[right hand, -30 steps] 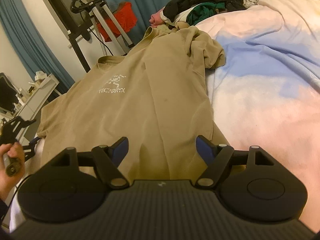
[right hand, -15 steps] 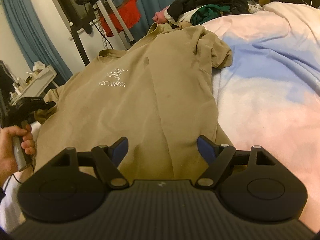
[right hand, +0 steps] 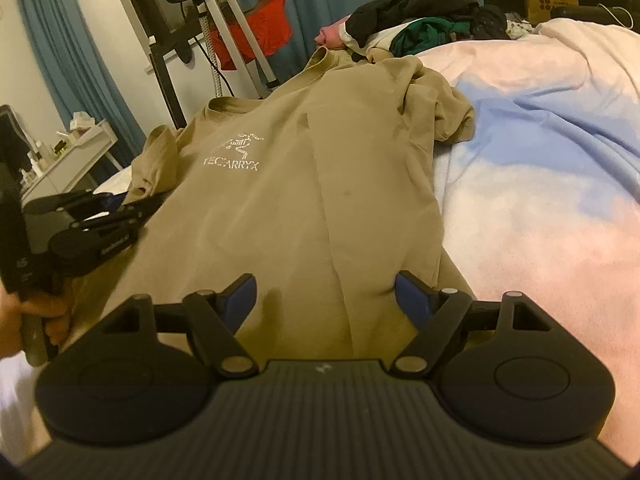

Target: Fold clothes

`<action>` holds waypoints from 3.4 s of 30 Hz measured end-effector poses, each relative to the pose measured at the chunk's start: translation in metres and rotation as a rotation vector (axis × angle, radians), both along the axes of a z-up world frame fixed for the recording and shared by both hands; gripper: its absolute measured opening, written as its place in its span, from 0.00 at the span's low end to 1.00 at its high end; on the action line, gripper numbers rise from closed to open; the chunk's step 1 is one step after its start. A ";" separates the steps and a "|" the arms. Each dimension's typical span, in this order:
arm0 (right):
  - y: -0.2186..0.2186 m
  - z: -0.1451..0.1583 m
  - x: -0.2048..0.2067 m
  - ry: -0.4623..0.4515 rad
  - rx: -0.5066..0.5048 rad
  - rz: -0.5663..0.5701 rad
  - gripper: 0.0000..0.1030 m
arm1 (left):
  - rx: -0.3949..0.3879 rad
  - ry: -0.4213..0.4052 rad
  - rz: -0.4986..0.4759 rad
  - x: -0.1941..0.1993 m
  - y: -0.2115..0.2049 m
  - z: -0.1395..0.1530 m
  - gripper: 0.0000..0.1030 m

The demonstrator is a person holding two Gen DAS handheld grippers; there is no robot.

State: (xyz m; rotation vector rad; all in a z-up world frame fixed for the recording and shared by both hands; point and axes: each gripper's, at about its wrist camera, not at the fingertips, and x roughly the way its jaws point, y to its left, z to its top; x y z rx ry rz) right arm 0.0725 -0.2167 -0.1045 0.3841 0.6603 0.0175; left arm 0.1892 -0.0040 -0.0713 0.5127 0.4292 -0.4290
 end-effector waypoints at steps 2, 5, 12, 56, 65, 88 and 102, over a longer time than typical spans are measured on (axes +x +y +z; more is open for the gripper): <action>0.000 -0.001 0.001 0.001 0.003 0.000 0.76 | -0.063 0.033 0.011 0.004 0.010 0.003 0.54; 0.000 -0.001 0.002 0.003 0.007 0.000 0.76 | -0.145 0.102 0.047 0.019 0.020 0.005 0.55; -0.004 -0.004 0.004 0.001 0.023 0.004 0.76 | -0.336 0.262 0.132 0.053 0.045 0.009 0.52; 0.008 -0.015 0.014 -0.015 -0.102 0.033 0.77 | -0.559 0.153 0.896 0.186 0.255 0.042 0.06; 0.001 -0.013 0.013 -0.019 -0.063 0.023 0.76 | -0.893 0.255 0.909 0.100 0.303 0.028 0.46; 0.004 -0.013 0.002 -0.008 -0.101 0.036 0.77 | -1.284 0.318 1.014 0.033 0.280 -0.035 0.03; -0.003 -0.015 0.005 -0.025 -0.065 0.020 0.74 | -0.747 0.237 0.982 0.040 0.251 0.008 0.11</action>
